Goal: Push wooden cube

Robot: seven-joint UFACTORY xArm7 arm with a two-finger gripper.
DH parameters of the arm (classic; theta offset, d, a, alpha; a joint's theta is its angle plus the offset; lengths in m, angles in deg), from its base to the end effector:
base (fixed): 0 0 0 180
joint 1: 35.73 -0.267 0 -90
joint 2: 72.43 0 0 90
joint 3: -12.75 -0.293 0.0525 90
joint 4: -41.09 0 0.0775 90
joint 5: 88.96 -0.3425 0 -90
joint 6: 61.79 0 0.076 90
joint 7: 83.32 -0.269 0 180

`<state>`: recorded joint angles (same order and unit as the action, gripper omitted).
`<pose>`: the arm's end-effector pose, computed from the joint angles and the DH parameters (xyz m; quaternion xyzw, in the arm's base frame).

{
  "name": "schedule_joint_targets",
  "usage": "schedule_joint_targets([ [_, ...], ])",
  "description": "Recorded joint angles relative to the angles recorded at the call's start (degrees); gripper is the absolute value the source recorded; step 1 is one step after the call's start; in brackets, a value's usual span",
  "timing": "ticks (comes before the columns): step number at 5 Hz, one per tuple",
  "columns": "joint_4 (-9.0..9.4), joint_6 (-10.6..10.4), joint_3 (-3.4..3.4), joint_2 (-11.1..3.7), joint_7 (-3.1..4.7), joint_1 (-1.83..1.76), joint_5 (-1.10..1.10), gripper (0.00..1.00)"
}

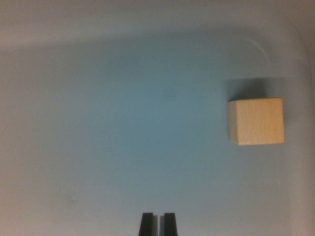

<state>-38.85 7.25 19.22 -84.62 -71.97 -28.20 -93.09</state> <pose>0.5179 -0.1124 0.2146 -0.9991 0.0352 0.0055 0.0234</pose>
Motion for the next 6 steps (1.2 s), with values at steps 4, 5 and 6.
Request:
schedule_joint_targets([
  [4,2.63,-5.4,0.99,-3.31,3.25,1.39,-0.49,0.0],
  [5,3.87,-8.0,1.45,-4.86,4.78,2.05,-0.73,0.0],
  [6,3.87,-8.0,1.45,-4.86,4.78,2.05,-0.73,0.0],
])
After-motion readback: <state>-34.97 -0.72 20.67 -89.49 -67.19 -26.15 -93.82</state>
